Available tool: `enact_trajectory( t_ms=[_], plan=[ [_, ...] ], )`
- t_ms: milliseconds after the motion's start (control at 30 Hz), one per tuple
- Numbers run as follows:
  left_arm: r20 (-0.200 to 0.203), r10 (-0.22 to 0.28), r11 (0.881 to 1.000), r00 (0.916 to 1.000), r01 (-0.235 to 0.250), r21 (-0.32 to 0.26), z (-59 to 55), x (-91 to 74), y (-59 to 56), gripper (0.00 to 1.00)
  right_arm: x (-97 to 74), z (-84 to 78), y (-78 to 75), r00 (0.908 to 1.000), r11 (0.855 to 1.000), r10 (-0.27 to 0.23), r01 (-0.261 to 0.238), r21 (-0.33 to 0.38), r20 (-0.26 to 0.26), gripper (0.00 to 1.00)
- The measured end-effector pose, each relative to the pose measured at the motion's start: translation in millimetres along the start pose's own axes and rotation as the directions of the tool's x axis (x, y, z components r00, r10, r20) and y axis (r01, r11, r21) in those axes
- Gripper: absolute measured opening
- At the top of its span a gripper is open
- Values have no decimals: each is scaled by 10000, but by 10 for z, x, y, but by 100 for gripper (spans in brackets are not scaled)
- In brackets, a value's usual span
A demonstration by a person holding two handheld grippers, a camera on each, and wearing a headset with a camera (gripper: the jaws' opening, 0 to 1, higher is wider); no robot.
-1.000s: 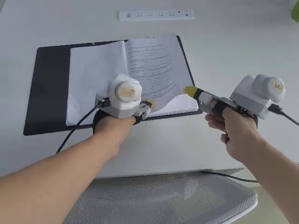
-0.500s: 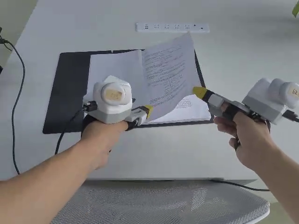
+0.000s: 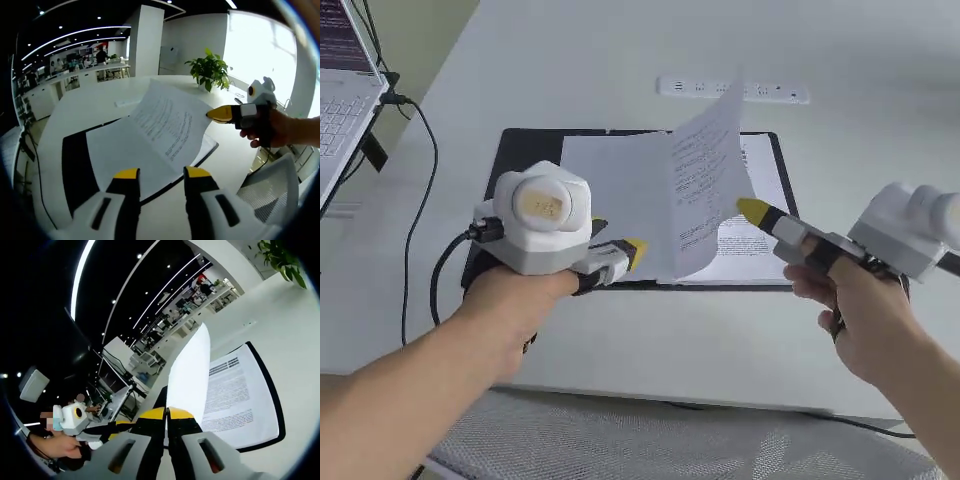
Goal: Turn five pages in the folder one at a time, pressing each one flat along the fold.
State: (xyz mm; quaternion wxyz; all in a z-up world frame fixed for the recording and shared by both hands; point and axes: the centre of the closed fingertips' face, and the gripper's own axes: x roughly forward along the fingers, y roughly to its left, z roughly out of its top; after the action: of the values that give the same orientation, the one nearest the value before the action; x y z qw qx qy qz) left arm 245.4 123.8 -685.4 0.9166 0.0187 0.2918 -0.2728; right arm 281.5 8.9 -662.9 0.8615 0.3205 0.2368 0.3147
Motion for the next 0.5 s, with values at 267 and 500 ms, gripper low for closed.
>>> enact_trajectory(
  t_ms=[267, 500],
  plan=[
    [137, 120, 9999, 9998, -118, -110, 14, -309, 113, 33, 229, -123, 281, 9980, 9985, 488, -498, -241, -414, 0],
    [290, 353, 9988, 9990, -343, -350, 2, -576, 263, 33, 469, -299, 481, 9924, 9958, 767, -811, -424, -966, 0]
  ],
)
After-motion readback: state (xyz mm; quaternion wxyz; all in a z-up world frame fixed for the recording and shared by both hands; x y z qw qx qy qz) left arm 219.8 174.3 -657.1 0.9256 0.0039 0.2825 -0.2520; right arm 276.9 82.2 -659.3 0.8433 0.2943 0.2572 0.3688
